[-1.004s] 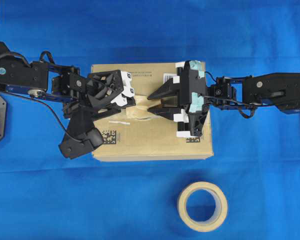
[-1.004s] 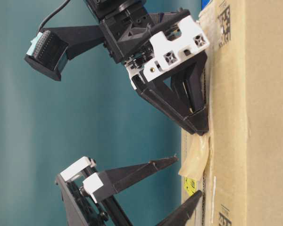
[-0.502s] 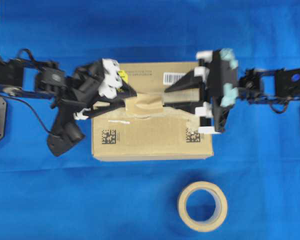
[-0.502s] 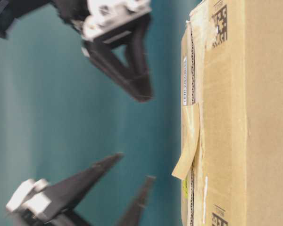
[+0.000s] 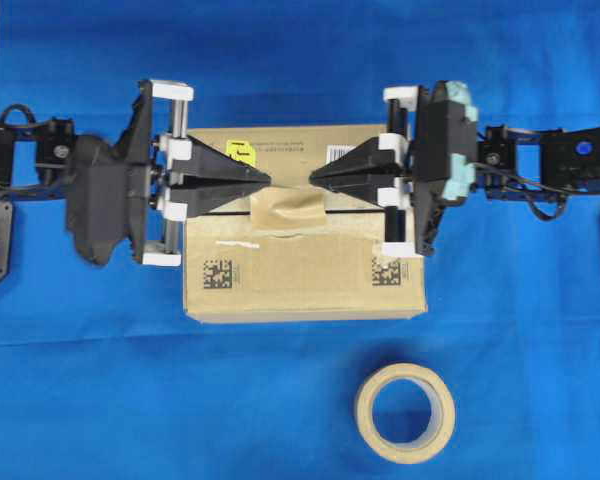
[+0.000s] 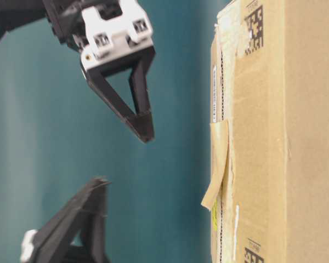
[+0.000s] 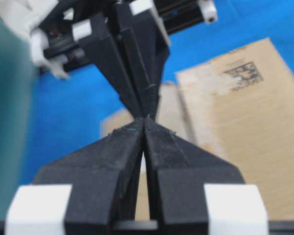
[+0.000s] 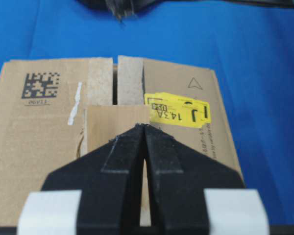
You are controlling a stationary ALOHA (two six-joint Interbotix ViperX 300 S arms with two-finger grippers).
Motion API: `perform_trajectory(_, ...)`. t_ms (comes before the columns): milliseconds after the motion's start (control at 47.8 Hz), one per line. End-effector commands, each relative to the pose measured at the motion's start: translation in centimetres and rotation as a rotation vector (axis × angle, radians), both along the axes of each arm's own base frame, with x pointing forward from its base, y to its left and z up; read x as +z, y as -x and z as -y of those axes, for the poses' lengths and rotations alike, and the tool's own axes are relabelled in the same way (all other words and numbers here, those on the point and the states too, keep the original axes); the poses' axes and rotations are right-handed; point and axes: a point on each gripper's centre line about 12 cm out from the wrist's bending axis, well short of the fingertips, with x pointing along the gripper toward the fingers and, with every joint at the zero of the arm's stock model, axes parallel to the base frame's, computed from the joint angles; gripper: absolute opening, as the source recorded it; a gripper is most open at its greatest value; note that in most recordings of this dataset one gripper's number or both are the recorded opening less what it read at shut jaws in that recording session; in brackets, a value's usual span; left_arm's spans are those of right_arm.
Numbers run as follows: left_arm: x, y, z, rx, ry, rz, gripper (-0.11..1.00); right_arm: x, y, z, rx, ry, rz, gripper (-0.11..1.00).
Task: Apply tape along the seams of the closed cardboard box to seal it securely.
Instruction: 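Close both grippers and press the tape flat along the seam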
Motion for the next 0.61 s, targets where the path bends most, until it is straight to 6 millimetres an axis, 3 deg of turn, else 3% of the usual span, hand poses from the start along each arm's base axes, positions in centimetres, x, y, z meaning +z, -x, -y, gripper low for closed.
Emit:
perform_trajectory(0,0.6,-0.5,0.0,0.014,0.059,0.024,0.00,1.2,-0.8,0.0,0.001,0.005,0.040,0.00)
perform_trajectory(209,-1.0,-1.3,0.0,0.041,0.165,-0.020,0.00,0.5,-1.8,0.3,-0.003,0.004,0.021,0.00)
perform_trajectory(397,-4.8,-2.4,-0.1,0.059,0.179,-0.125,0.00,-1.2,-2.7,0.4,-0.007,-0.003,-0.018,0.00)
perform_trajectory(585,-7.1,-2.6,-0.1,0.069,0.187,-0.195,0.00,-2.7,-3.3,0.3,-0.009,-0.017,-0.053,0.00)
